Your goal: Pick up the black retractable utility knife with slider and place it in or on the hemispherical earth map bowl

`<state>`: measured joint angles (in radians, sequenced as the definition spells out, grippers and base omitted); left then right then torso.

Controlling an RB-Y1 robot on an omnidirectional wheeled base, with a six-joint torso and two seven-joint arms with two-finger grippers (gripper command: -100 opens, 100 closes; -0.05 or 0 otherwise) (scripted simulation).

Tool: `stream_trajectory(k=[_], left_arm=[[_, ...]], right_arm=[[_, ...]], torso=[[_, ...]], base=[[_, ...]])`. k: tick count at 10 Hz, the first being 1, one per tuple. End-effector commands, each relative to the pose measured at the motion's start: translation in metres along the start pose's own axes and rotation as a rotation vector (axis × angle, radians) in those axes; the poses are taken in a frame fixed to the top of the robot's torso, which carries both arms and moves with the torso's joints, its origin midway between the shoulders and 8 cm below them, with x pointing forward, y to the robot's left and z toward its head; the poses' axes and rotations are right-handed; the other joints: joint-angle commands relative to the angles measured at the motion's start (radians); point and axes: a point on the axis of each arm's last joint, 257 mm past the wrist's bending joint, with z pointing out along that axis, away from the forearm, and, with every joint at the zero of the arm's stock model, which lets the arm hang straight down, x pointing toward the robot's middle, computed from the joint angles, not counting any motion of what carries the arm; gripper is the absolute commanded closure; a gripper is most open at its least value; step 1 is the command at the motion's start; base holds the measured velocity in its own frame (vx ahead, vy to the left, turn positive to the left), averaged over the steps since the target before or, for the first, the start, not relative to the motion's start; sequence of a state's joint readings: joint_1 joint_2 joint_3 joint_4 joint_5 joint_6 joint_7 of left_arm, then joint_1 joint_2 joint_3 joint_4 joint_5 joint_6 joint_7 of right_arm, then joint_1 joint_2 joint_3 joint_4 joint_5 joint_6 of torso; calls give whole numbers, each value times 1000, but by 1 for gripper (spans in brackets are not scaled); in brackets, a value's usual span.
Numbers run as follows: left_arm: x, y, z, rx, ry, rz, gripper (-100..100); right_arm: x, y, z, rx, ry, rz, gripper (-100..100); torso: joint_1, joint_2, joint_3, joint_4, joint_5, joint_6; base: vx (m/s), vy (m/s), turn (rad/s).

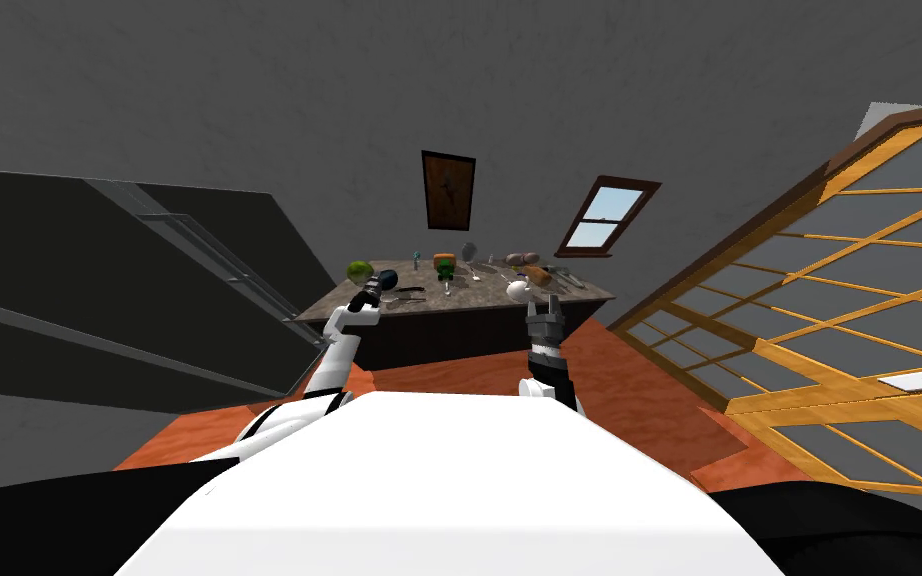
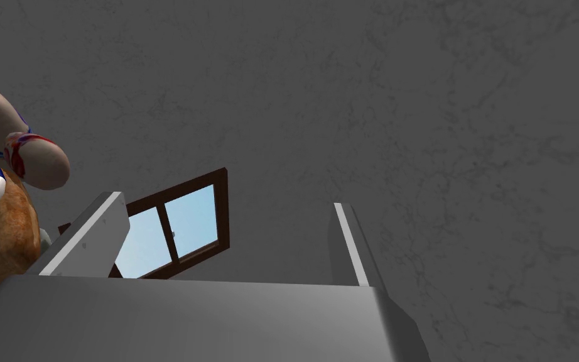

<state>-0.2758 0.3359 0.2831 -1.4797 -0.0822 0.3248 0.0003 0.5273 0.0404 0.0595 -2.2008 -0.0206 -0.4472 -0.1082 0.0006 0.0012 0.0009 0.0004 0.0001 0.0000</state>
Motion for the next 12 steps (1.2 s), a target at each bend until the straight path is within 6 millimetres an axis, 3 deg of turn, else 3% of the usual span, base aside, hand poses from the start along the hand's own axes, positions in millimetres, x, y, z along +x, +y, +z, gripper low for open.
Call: stream_trajectory(k=[1,3,4,5,6,8,12], left_arm=[[-4,16,6,-63,-7,-6,-100],[-14,20,16,-109,-24,-20,-100],[-13,34,16,-151,-22,-21,-100],[-24,30,23,-172,-39,-38,-100],[-21,47,24,-221,-35,-41,-100],[-29,51,31,-268,-47,-63,-100],[-33,81,31,-395,-52,-90,-100]], right_arm=[[0,0,0,0,0,0,0],[0,0,0,0,0,0,0],[0,0,0,0,0,0,0],[0,0,0,0,0,0,0],[0,0,0,0,0,0,0],[0,0,0,0,0,0,0],[0,0,0,0,0,0,0]], torso=[[0,0,0,0,0,0],[0,0,0,0,0,-1],[0,0,0,0,0,0],[1,0,0,0,0,-1],[1,0,0,0,0,0],[1,-1,-1,0,0,-1],[1,-2,-1,0,0,0]], base=[[-33,7,-77],[-25,2,-55],[-28,9,-87],[-20,14,-142],[-17,17,-78],[-8,8,-56],[-1,16,-86]])
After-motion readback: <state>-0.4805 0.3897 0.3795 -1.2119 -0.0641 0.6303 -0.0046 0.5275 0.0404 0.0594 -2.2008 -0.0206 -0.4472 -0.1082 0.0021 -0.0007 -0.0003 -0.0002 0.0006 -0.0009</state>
